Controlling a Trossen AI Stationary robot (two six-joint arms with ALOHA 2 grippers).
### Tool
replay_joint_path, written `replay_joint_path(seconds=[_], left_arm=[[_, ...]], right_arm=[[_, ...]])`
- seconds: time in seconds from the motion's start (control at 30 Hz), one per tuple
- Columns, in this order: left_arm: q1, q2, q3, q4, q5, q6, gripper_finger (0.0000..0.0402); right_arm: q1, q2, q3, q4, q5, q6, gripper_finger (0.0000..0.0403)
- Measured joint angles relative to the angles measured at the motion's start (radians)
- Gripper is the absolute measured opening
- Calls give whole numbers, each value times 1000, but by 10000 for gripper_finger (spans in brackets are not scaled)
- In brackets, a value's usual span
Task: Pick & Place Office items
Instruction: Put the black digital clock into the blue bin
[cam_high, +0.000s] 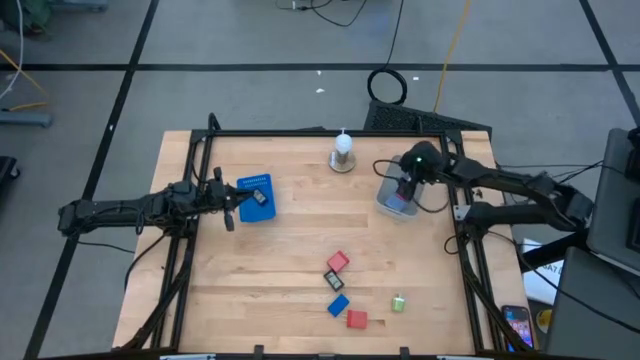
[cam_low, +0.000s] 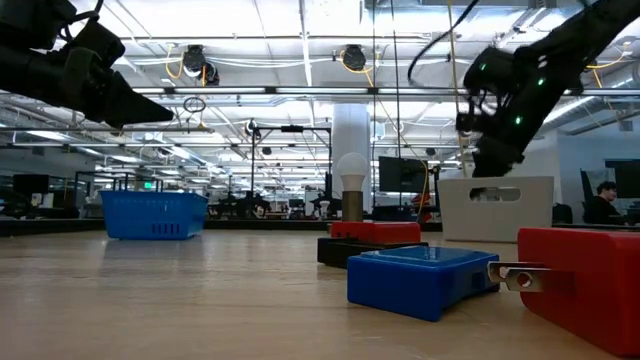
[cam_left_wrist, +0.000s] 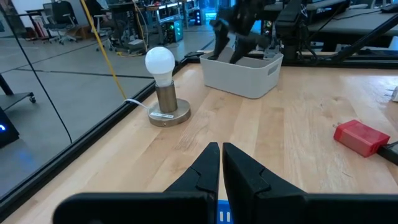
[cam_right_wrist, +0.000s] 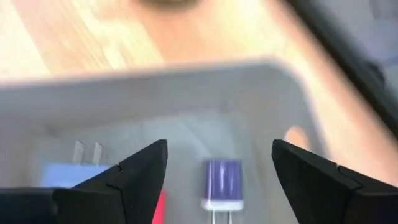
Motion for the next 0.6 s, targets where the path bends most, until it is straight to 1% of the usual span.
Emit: replay_joint_path(seconds=[0.1,0.2,0.27,0.37,0.43,0.5,0.53,0.6], left_arm=[[0,0,0,0,0,0,24],[0,0,0,0,0,0,24],[0,0,0,0,0,0,24],[0,0,0,0,0,0,24],[0,0,0,0,0,0,24],[0,0,0,0,0,0,24],[0,0,0,0,0,-1,24],[0,0,0,0,0,-1,24]], right_arm=[[34,-120,0,-1,-3,0,265],[55,-263,1,0,-64,12,231],[57,-359,1,6,-125,30,197],[57,-490,1,13,-236,38,132],[58,-557,2,12,-263,48,82],[58,-615,2,5,-264,49,31],[58,-640,2,3,-272,45,16],[57,-686,2,11,-321,40,12]])
